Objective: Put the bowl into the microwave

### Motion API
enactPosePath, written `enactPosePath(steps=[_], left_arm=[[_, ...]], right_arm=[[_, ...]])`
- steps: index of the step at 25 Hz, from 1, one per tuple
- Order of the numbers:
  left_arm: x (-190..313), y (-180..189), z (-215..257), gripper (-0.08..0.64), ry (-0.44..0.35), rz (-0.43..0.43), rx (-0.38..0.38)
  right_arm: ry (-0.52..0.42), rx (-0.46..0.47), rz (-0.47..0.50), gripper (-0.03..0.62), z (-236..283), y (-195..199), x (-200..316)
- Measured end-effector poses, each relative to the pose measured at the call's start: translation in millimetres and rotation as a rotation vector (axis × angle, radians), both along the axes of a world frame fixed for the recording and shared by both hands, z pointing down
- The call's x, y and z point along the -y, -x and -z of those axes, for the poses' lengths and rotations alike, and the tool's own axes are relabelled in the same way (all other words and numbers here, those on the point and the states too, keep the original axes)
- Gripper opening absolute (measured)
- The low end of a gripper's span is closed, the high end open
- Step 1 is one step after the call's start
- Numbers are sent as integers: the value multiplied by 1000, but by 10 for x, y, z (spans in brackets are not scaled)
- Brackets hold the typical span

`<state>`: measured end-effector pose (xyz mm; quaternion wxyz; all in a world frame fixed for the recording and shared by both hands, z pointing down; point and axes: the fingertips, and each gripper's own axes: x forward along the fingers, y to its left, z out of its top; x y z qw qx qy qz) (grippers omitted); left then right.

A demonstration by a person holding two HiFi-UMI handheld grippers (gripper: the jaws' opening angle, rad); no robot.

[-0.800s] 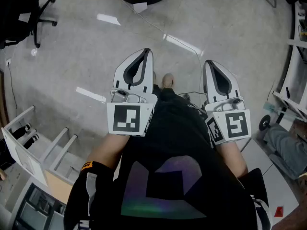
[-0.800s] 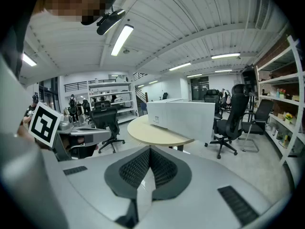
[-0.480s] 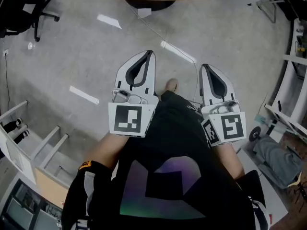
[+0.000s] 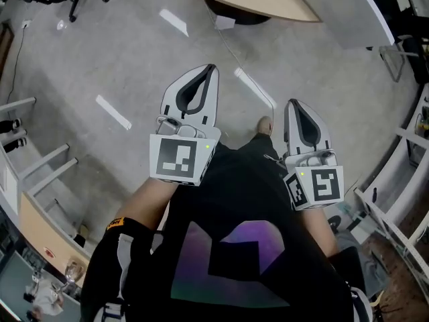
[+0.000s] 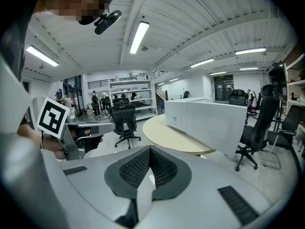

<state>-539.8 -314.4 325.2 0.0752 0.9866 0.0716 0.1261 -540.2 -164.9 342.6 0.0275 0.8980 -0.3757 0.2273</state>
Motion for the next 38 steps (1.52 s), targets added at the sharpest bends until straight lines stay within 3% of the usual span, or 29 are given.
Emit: enactPosePath(steps=[6,10,16,22,33,38], left_arm=[[-383,-130,-56,44,-73,168,37],[-861,-141,87,44,-92,210,29],[-1661,-253,274,44,-144,181,3],[-2194,-345,340,44,-149,152,-24],[-2675,-601,163,44,-129,81,-18],[-2866,-753,69,44,-105,56,-21]], right_arm=[[6,-60,158,15,-30,-294,-720],[9,-100,221,15,48,-378,-1251],[-38,-124,230,14,162,-485,-1935],[-38,-149,224,14,215,-456,-2414],[26,-102,106,14,41,-560,-3091],[49,-73,104,15,-96,-662,-3224]])
